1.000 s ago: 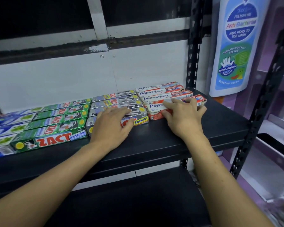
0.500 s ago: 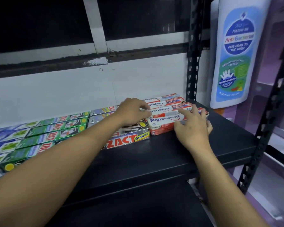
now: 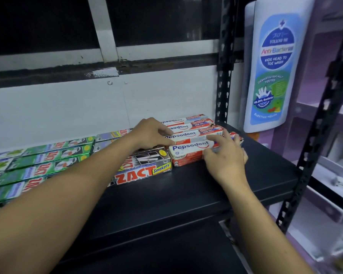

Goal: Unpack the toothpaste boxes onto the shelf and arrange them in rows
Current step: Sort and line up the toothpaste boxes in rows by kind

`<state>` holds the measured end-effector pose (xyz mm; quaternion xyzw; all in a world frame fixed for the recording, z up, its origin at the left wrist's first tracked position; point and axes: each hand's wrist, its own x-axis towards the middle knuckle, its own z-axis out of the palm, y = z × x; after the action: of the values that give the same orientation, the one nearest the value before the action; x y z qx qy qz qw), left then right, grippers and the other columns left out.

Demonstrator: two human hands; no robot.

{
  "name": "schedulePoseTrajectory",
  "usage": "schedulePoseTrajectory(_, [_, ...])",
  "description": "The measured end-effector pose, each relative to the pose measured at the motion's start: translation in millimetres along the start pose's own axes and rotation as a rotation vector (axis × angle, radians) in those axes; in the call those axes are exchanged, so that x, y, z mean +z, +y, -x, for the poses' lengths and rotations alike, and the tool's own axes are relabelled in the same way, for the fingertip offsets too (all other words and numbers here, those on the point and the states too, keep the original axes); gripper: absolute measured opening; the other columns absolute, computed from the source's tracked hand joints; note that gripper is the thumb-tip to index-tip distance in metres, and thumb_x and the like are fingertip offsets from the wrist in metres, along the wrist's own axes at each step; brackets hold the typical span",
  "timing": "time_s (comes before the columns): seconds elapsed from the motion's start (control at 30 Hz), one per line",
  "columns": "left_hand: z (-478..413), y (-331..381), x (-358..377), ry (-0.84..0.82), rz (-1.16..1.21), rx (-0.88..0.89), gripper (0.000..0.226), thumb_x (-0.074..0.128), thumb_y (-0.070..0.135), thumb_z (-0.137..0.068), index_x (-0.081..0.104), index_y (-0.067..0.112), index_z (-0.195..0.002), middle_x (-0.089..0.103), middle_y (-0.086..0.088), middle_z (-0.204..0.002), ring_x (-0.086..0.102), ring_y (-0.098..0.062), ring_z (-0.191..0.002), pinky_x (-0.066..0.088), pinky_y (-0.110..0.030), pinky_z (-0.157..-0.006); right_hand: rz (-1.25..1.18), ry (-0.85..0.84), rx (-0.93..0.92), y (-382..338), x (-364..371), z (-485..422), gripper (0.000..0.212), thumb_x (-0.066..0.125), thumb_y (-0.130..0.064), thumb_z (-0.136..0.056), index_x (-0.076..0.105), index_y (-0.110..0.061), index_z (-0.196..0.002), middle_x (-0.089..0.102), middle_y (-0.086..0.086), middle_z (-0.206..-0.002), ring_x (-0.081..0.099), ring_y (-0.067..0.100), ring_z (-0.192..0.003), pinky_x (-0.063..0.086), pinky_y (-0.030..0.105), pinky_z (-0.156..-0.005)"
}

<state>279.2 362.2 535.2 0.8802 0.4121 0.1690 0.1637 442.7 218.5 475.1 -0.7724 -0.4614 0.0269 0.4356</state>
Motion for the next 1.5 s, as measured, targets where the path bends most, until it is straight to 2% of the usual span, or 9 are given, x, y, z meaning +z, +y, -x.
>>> schedulePoseTrajectory(0.2, [-1.7, 0.0, -0.9, -0.024, 0.064, -0.009, 0.044, 0.081, 0.035, -0.079, 0.072, 0.024, -0.121, 0.071, 0.002, -0.119, 0.063, -0.013, -0.103, 0.051, -0.027, -0.083, 0.023, -0.007, 0.0, 0.4, 1.3, -1.9, 0.042, 0.053, -0.021, -0.09, 0.06, -0.036, -0.128, 0.029, -0.003, -0.158, 0.007, 0.025, -0.15, 0.011, 0.055, -0.119])
schedulePoseTrajectory(0.3, [-2.4, 1.5, 0.5, -0.024, 0.068, -0.001, 0.043, 0.081, 0.034, -0.079, 0.072, 0.024, -0.12, 0.071, 0.002, -0.118, 0.064, -0.014, -0.103, 0.055, -0.032, -0.089, 0.034, -0.007, -0.004, 0.5, 1.6, -1.8, 0.042, 0.052, -0.022, -0.09, 0.06, -0.037, -0.127, 0.031, -0.002, -0.158, 0.007, 0.025, -0.15, 0.012, 0.056, -0.119])
schedulePoseTrajectory(0.43, [-2.5, -0.2, 1.4, -0.005, 0.085, 0.0, 0.041, 0.082, 0.034, -0.078, 0.074, 0.024, -0.117, 0.072, 0.003, -0.114, 0.064, -0.011, -0.099, 0.054, -0.027, -0.084, 0.045, -0.006, 0.001, 0.4, 1.3, -1.3, 0.042, 0.053, -0.022, -0.09, 0.06, -0.038, -0.128, 0.028, -0.003, -0.159, 0.006, 0.025, -0.15, 0.011, 0.055, -0.119])
schedulePoseTrajectory(0.67, [0.6, -2.4, -0.4, 0.003, 0.146, -0.012, 0.046, 0.083, 0.04, -0.074, 0.074, 0.025, -0.116, 0.073, 0.006, -0.114, 0.065, -0.009, -0.102, 0.055, -0.031, -0.088, 0.062, 0.003, -0.017, 2.0, 2.2, -1.5, 0.042, 0.052, -0.023, -0.09, 0.06, -0.036, -0.129, 0.027, -0.001, -0.16, 0.006, 0.027, -0.15, 0.008, 0.054, -0.12])
schedulePoseTrajectory(0.8, [1.2, -12.4, -9.6, 0.185, 0.236, -0.002, 0.031, 0.079, 0.035, -0.081, 0.077, 0.023, -0.109, 0.074, 0.007, -0.107, 0.066, -0.007, -0.1, 0.054, -0.028, -0.088, 0.079, 0.015, -0.035, 2.6, 3.4, -1.8, 0.042, 0.053, -0.024, -0.089, 0.06, -0.035, -0.129, 0.026, 0.0, -0.16, 0.006, 0.027, -0.15, 0.005, 0.053, -0.121])
schedulePoseTrajectory(0.93, [-4.4, -28.7, -14.5, 0.295, 0.123, -0.049, 0.029, 0.076, 0.032, -0.085, 0.076, 0.019, -0.11, 0.074, 0.002, -0.109, 0.066, -0.012, -0.098, 0.05, -0.025, -0.087, 0.11, 0.017, -0.083, 1.8, 4.1, -0.1, 0.045, 0.051, -0.026, -0.088, 0.057, -0.034, -0.133, 0.022, 0.002, -0.162, 0.001, 0.026, -0.151, -0.001, 0.049, -0.121])
schedulePoseTrajectory(1.17, [-15.6, -30.0, -4.5, 0.175, -0.02, -0.057, 0.045, 0.077, 0.041, -0.082, 0.072, 0.015, -0.119, 0.071, -0.002, -0.119, 0.063, -0.014, -0.099, 0.046, -0.026, -0.085, 0.094, -0.009, -0.125, -0.1, 4.5, 2.6, 0.049, 0.053, -0.03, -0.086, 0.056, -0.037, -0.134, 0.017, 0.0, -0.163, -0.003, 0.024, -0.151, -0.006, 0.05, -0.121])
schedulePoseTrajectory(1.33, [-24.3, -36.3, -1.9, 0.211, -0.032, -0.097, 0.05, 0.08, 0.056, -0.071, 0.075, 0.025, -0.11, 0.074, 0.005, -0.111, 0.064, -0.016, -0.105, 0.047, -0.045, -0.1, 0.078, -0.023, -0.12, 0.5, 4.2, 1.6, 0.049, 0.053, -0.031, -0.086, 0.055, -0.035, -0.135, 0.018, 0.001, -0.163, -0.001, 0.024, -0.151, -0.004, 0.05, -0.121])
schedulePoseTrajectory(1.5, [-26.5, -34.5, 0.5, 0.286, -0.048, -0.111, 0.045, 0.08, 0.056, -0.071, 0.075, 0.029, -0.106, 0.074, 0.008, -0.106, 0.061, -0.016, -0.108, 0.039, -0.046, -0.101, 0.046, -0.065, -0.128, 0.7, 4.2, 1.2, 0.049, 0.052, -0.031, -0.088, 0.054, -0.033, -0.137, 0.019, 0.0, -0.162, 0.002, 0.022, -0.151, 0.002, 0.049, -0.121])
